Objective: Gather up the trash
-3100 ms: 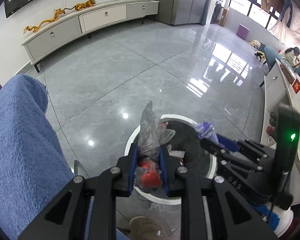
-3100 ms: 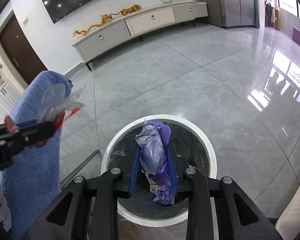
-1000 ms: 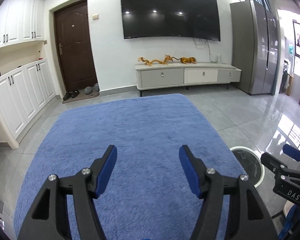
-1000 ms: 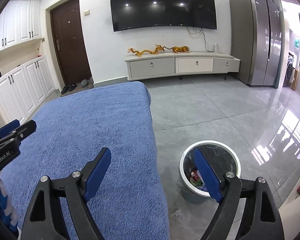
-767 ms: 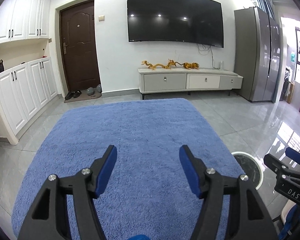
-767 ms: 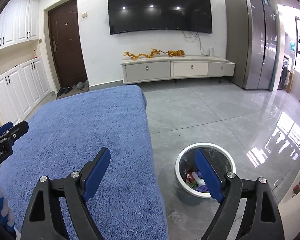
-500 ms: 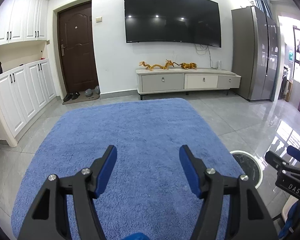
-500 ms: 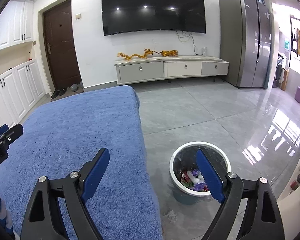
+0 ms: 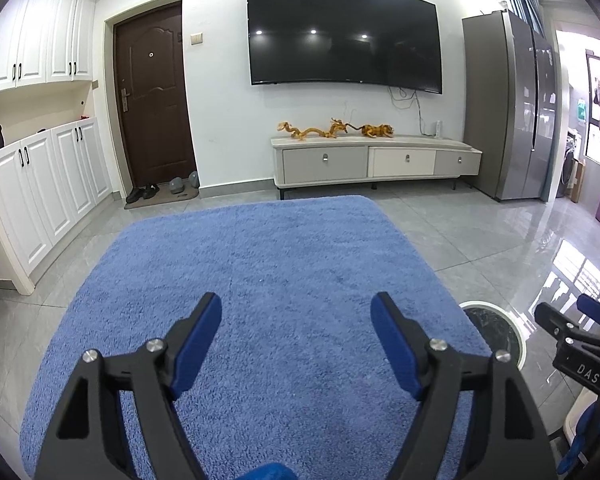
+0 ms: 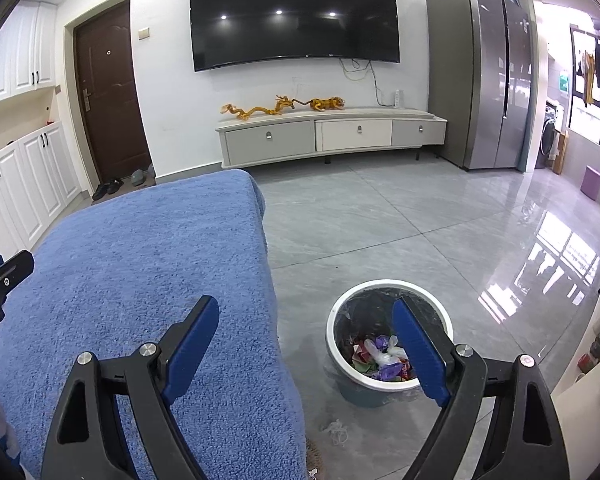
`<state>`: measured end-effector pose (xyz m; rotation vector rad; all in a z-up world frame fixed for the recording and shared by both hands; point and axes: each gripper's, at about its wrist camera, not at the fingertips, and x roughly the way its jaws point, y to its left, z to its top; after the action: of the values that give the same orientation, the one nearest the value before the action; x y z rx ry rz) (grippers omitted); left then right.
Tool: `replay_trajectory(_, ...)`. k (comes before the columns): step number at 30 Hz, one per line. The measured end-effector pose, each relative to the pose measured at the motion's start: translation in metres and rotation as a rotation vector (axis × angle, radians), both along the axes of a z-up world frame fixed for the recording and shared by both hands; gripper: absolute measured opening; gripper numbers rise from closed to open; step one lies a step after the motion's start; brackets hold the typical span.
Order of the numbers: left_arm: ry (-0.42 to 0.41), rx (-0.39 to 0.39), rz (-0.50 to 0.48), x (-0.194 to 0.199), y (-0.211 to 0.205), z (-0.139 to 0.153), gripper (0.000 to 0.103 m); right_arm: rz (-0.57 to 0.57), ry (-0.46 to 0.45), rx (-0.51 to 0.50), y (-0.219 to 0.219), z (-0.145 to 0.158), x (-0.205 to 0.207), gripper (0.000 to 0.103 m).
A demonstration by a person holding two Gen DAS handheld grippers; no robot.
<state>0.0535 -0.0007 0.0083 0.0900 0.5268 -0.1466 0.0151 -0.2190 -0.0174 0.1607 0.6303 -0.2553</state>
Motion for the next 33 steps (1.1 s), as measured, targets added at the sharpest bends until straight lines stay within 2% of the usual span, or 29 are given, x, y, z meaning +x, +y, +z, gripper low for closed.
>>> replay_trajectory(22, -0.011, -0.005, 0.008, -0.001, 0.004, 0.001, 0.076, -0.014, -0.012, -0.018, 0.001, 0.002, -0.003, 0.087)
replay_trajectory(28, 0.019, -0.006, -0.015, 0.000, -0.001, -0.002, 0.076, -0.014, -0.009, -0.019, -0.001, 0.002, -0.003, 0.087)
replay_trajectory(33, 0.076, 0.007, -0.054, 0.003, -0.011, -0.013, 0.076, -0.012, 0.005, -0.019, -0.001, -0.001, -0.002, 0.087)
